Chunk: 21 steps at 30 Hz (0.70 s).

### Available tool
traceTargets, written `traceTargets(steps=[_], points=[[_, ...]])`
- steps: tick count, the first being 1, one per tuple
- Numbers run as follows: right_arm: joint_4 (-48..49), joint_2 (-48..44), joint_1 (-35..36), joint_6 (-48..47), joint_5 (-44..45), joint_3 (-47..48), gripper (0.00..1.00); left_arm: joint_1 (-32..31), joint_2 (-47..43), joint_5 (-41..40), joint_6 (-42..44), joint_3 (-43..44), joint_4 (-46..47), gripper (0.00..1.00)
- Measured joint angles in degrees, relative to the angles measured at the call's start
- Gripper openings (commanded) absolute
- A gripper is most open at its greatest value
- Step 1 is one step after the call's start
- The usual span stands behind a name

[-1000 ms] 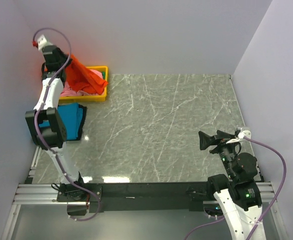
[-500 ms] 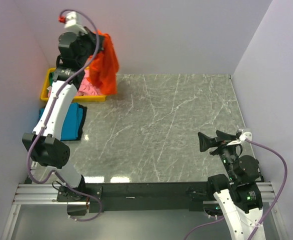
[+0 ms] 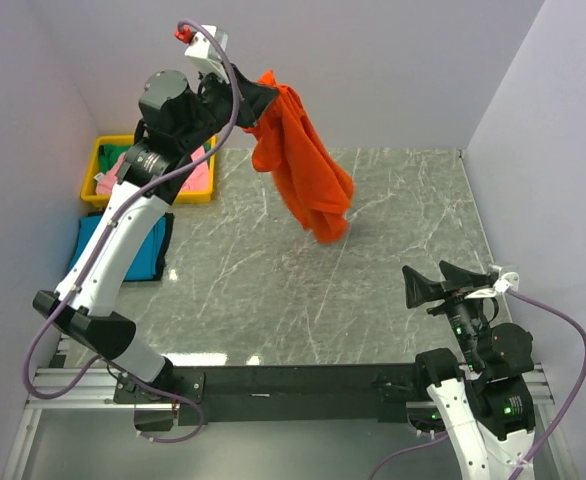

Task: Fold and stack the t-shirts
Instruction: Move the tshirt to the center of the board

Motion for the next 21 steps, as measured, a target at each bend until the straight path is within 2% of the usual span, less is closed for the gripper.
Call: traceTargets(steps=[4, 9, 13, 16, 21], points=[[0.02, 0.0, 0.0, 0.59, -0.35, 0.0, 0.98, -1.9, -2.56, 2.64, -0.13, -2.01, 0.15, 0.02], [0.0, 1.77, 0.0, 1.38, -1.64, 0.0, 0.98, -2.51, -7.08, 2.38, 1.09, -11.23, 0.17, 0.06], [-0.52, 6.29, 0.0, 2.49, -3.23, 0.0, 0.98, -2.47, -7.74, -1.68, 4.11, -16.98, -1.68, 0.01], [-1.22, 9.81, 0.0, 2.84, -5.25, 0.0, 0.98, -2.47, -7.65, -5.31, 6.19, -19.96, -4.42, 0.0], [-2.38, 12.63, 0.0, 3.8, -7.26, 0.0, 0.98, -2.75, -7.65, -10.03, 9.2, -20.33, -6.6, 0.01]])
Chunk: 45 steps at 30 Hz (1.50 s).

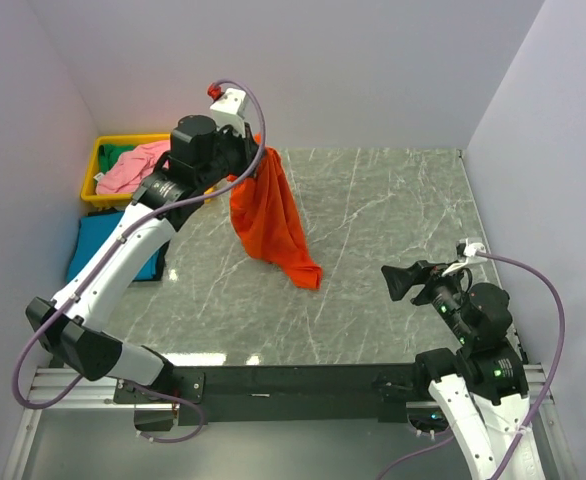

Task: Fold and stack the t-shirts
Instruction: Move the tshirt to the center of the board, then flatten the tshirt out

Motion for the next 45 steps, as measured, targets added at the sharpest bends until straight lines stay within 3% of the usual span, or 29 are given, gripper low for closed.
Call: traceTargets(steps=[3, 5, 6, 7, 12, 13, 16, 19, 25, 31, 34, 39, 45], points=[[0.22, -0.33, 0.0, 0.83, -0.35, 0.0, 0.98, -2.82, 0.7, -2.27, 2.14, 2.89, -0.92, 0.01], [0.28, -0.74, 0.0, 1.42, -0.37, -0.07, 0.98, -6.45, 2.12, -2.93, 3.58, 5.95, -0.24, 0.07], [0.31, -1.05, 0.0, 1.77, -0.37, -0.13, 0.98, -8.33, 3.37, -3.1, 4.24, 7.32, 0.44, 0.13], [0.24, -1.29, 0.0, 1.84, -0.35, -0.17, 0.98, -10.19, 4.59, -3.13, 4.92, 8.5, 1.07, 0.28], [-0.55, -1.66, 0.0, 2.01, 0.5, -0.17, 0.98, -19.65, 15.61, -3.15, 8.48, 13.31, 3.23, 0.58], [-0.92, -1.66, 0.0, 1.97, 0.83, -0.17, 0.98, -21.14, 17.88, -3.13, 8.81, 13.53, 3.41, 0.68], [-1.95, -1.66, 0.0, 1.73, 1.27, -0.15, 0.98, -24.94, 23.28, -2.14, 8.26, 12.39, 3.02, 0.84], [-2.43, -1.55, 0.02, 1.31, 0.94, -0.15, 1.0, -26.49, 23.28, -2.16, 6.29, 8.28, 3.17, 0.93], [-2.16, 4.0, 0.09, 0.26, -3.45, 0.02, 1.0, -21.7, 16.55, -5.2, 0.61, 3.02, 2.56, 0.93], [-1.18, 17.35, 1.51, 0.15, -6.54, 0.74, 1.0, -5.16, 2.4, -4.57, -6.93, -13.31, 2.99, 0.92], [-0.63, 26.16, 8.98, 0.09, -2.58, 2.62, 0.98, 1.49, -1.88, -4.46, -9.29, -21.77, 2.56, 0.9], [2.49, 42.05, 18.8, 0.31, 4.72, 6.47, 0.84, 4.24, -5.55, -5.05, -9.88, -33.83, 2.01, 0.87], [5.31, 61.31, 25.11, 2.08, 13.84, 12.81, 0.73, 4.37, -4.61, -4.66, -9.9, -34.27, 0.81, 0.86]])
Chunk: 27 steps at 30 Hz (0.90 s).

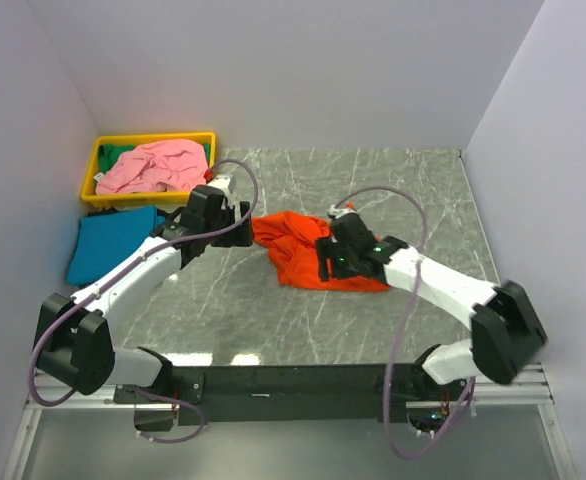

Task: Fold and stack the t-shirts
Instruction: Flatten the tshirt out

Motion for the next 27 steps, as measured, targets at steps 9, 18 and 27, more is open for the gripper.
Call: traceTargets(steps=[9, 18, 27], points=[[1.97, 17.59, 5.44, 1.25, 10.86, 10.27, 0.62, 0.04, 0.0, -0.07, 0.02, 0.0, 0.2, 0.86], [1.01, 25.42, 5.88, 1.2, 18.18, 11.96, 0.58, 0.04, 0.0, 0.13, 0.02, 0.0, 0.17, 0.86], [-0.48, 23.82, 3.41, 0.07, 22.71, 11.63, 0.12, 0.04, 0.0, 0.72, 0.02, 0.0, 0.2, 0.86]])
